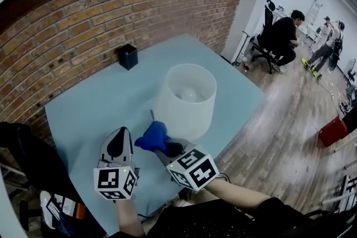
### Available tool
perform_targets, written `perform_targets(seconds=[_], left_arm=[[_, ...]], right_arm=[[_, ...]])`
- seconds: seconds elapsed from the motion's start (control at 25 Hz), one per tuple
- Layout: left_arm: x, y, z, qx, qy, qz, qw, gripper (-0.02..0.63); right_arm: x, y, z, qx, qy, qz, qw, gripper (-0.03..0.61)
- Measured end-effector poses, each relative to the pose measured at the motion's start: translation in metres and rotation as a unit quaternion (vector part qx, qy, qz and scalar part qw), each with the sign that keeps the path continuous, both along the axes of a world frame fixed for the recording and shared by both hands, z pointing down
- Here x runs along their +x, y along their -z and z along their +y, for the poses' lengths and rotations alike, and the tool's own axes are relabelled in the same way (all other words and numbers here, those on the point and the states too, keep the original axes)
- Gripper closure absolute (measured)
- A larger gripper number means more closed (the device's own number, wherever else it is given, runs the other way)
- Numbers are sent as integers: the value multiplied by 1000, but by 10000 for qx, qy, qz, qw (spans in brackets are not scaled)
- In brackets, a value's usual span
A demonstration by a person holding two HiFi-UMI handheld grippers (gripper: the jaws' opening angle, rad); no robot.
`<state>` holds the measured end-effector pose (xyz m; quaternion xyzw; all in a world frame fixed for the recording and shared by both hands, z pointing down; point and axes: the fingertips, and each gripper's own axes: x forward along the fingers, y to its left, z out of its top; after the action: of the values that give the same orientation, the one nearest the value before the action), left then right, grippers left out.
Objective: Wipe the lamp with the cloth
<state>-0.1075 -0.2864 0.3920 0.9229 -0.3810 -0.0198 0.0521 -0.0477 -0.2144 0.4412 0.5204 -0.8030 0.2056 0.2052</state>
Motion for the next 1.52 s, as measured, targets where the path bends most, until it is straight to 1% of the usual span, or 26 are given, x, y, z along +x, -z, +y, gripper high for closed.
perform_targets(seconds=[0.08,0.2,0.36,0.44,0.48,0.52,0.6,0.84,0.96,1.08,1.12,1.24,1.28,1.36,1.4,1.44,1.52], left_arm=[[-3,1,-3,3,48,7,10000,606],[-4,5,-8,31,104,56,9999,606],[6,11,-6,90,-18,63,9999,604],[11,13,-4,104,-56,77,9999,606],[13,13,-2,94,-65,85,9999,606],[15,12,-1,73,-76,86,9999,606],[18,7,4,15,-118,62,9999,606],[24,-9,13,-138,-195,-37,9997,606],[26,-12,18,-173,-226,-94,9996,604],[25,-10,23,-165,-210,-69,9996,604],[23,-9,24,-165,-193,-73,9997,606],[17,-13,30,-172,-125,-164,9996,604],[15,-14,32,-182,-99,-195,9996,604],[11,-19,36,-220,-42,-271,9994,604],[8,-21,38,-239,-10,-325,9992,604],[5,-22,41,-250,25,-386,9989,604],[-2,-24,48,-244,89,-500,9984,604]], right_arm=[[3,29,11,239,250,-30,9994,517],[14,94,13,946,532,115,9940,517],[41,180,12,1932,495,421,9790,517],[57,201,9,2207,392,676,9722,517],[64,202,7,2236,355,809,9707,517],[68,196,7,2194,346,909,9708,517],[69,173,9,1994,398,955,9744,517],[64,104,22,1410,370,628,9873,517],[62,77,26,1318,395,431,9896,517],[61,52,31,1287,412,335,9903,517],[60,40,34,1183,418,283,9917,517],[55,-6,48,684,507,117,9963,517],[55,-22,51,606,532,62,9967,517],[58,-56,53,541,522,71,9971,517],[61,-71,53,573,484,191,9970,517],[65,-83,52,680,418,356,9962,517],[75,-92,46,1059,169,580,9925,517]])
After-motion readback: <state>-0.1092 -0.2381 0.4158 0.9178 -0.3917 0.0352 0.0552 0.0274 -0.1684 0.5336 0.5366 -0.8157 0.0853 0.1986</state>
